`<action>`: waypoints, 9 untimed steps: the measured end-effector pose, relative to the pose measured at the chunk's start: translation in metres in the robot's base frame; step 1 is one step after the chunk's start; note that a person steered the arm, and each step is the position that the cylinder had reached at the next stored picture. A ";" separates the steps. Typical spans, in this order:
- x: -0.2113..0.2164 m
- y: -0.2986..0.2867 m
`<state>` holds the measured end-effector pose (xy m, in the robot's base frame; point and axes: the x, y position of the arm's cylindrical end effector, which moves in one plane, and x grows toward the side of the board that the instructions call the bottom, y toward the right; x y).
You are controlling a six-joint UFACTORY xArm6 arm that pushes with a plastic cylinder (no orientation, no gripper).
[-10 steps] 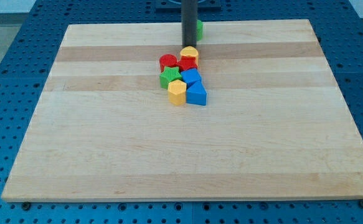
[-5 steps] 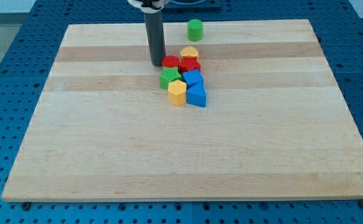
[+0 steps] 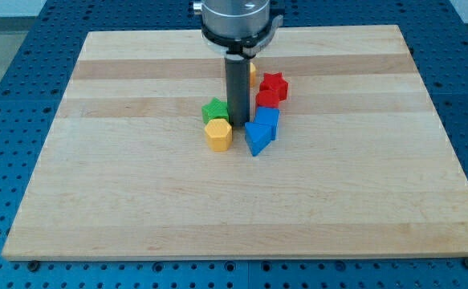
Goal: Move the green star towards the top
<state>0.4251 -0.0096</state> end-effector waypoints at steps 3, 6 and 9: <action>0.003 -0.088; -0.054 -0.109; -0.099 -0.161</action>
<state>0.3260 -0.1705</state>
